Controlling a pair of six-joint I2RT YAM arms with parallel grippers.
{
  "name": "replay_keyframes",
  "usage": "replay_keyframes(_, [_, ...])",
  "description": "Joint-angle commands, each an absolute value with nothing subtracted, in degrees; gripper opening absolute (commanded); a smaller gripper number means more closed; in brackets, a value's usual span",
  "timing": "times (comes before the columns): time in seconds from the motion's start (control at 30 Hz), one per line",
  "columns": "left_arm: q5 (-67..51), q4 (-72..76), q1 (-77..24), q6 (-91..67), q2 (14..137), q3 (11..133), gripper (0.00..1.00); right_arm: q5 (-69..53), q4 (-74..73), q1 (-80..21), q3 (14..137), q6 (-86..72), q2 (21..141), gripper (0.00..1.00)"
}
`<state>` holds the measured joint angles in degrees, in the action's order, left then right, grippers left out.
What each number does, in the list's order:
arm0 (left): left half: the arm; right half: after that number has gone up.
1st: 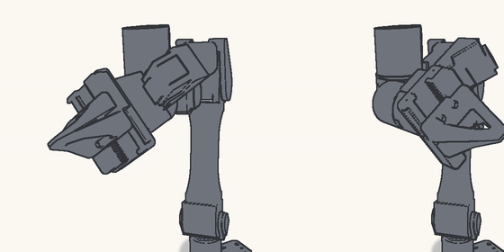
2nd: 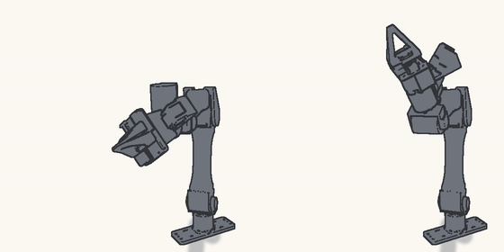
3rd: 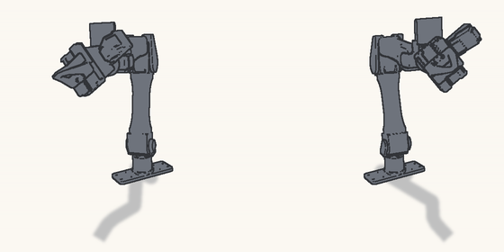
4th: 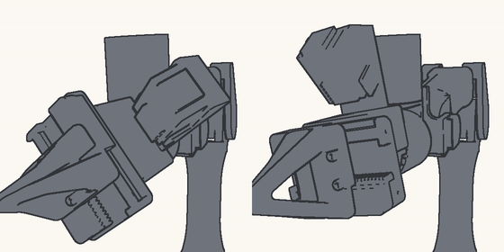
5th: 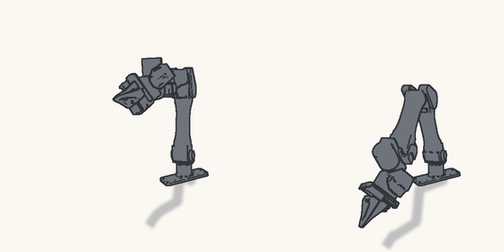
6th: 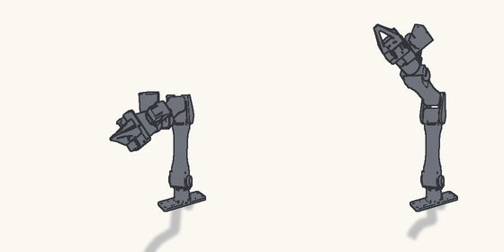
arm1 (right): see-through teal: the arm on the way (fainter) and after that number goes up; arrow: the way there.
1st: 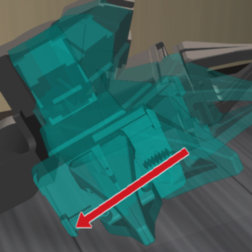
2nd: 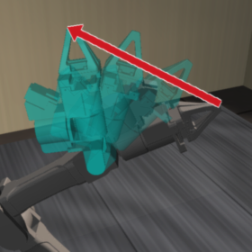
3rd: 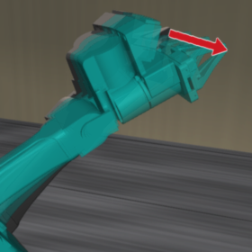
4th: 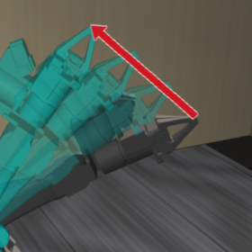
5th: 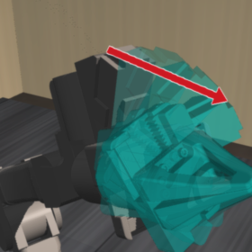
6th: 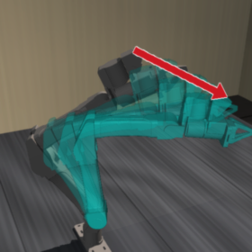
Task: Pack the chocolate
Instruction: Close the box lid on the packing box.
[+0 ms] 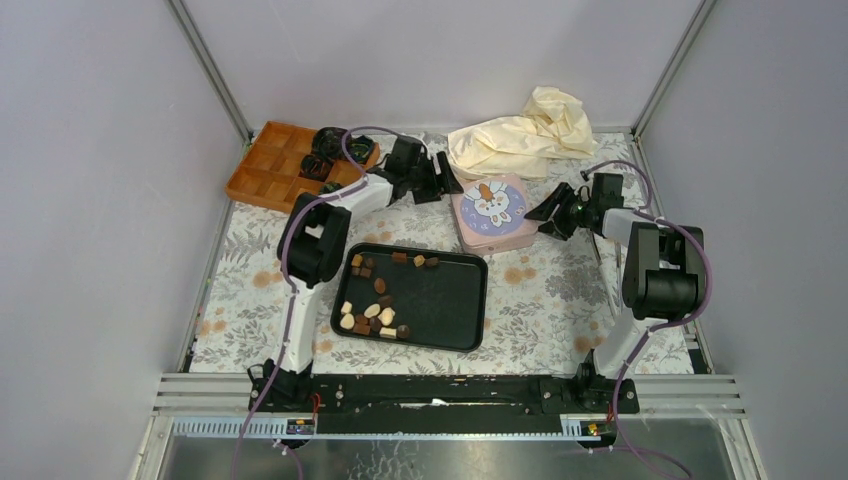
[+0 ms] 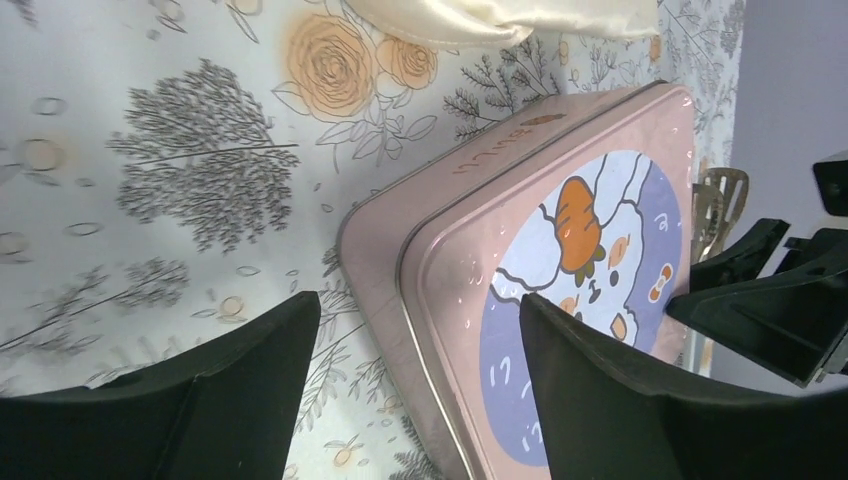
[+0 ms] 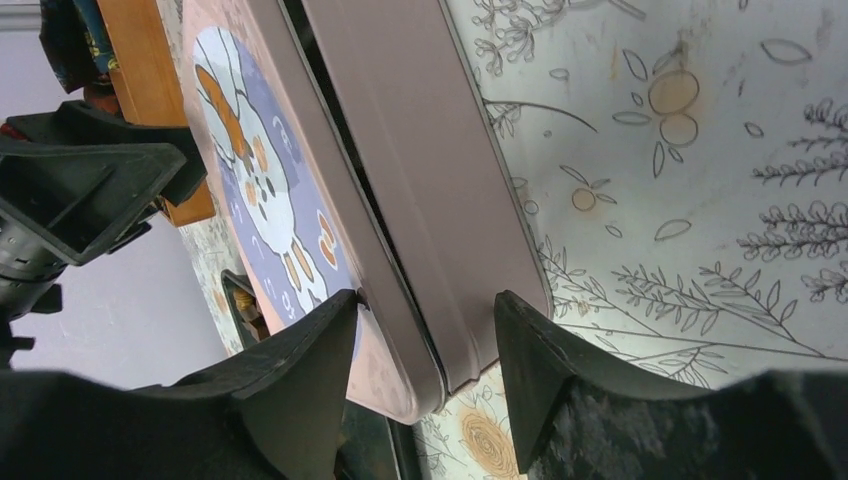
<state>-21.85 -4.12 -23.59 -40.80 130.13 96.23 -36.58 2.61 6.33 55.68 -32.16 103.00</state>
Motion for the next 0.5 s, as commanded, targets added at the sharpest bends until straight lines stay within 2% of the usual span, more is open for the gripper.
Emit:
replay_keyframes(0.0, [-17.2, -9.9, -22.5, -33.4, 124.3, 97.2, 0.81, -34.7, 0.5, 5.7, 59.8, -27.9, 101.5, 0.59])
replay_keyframes(0.3, [-18.5, -10.2, -26.2, -32.9, 119.6, 88.9, 0.82, -34.5, -5.1, 5.5, 62.4, -18.1, 101.6, 0.62])
replay_keyframes(0.47, [-18.7, -11.0, -28.0, -33.9, 122.5, 90.1, 0.83, -34.0, -8.5, 5.2, 65.0, -15.9, 104.0, 0.57])
